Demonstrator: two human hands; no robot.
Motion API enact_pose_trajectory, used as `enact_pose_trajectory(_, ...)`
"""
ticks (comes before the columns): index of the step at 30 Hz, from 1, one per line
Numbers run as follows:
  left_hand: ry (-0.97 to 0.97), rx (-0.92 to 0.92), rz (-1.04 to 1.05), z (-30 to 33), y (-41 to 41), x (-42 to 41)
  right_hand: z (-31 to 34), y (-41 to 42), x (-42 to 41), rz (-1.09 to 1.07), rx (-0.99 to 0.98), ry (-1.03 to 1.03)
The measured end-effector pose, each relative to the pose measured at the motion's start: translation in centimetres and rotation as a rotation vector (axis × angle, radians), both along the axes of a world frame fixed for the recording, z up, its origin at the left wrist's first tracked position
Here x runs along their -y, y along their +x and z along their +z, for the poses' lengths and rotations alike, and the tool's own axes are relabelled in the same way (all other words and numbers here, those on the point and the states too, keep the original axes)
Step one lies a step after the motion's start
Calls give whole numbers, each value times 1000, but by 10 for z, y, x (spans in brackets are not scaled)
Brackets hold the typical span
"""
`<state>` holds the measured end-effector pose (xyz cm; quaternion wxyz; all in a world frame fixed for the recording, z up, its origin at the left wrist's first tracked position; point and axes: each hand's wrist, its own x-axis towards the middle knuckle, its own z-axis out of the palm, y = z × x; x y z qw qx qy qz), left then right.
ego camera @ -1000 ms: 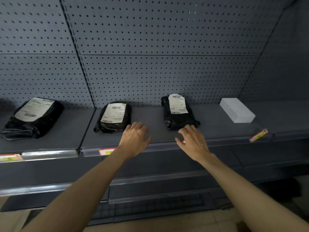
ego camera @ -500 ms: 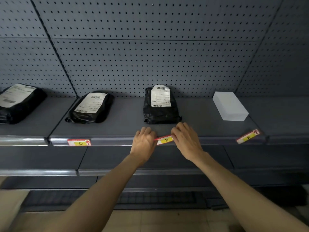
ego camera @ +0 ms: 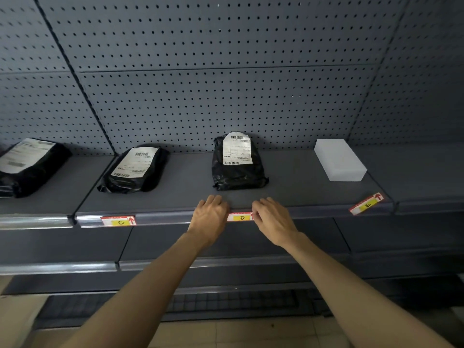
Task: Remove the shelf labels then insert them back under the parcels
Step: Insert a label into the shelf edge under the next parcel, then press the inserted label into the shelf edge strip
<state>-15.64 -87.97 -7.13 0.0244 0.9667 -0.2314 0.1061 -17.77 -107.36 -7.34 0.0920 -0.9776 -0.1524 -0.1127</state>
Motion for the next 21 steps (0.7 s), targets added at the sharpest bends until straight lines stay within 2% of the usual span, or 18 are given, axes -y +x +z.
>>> enact_pose_trajectory(9, -101, 69, -47, 44, -2, 39, 29, -28, 88, -154, 100, 6)
enact_pose_trajectory(16, -134, 90, -117, 48, -8, 148, 42, -46, 205, -281, 122, -39)
enact_pose_trajectory(21, -140, 66, -123, 36, -14, 235, 40, -44, 279, -278, 85, -24)
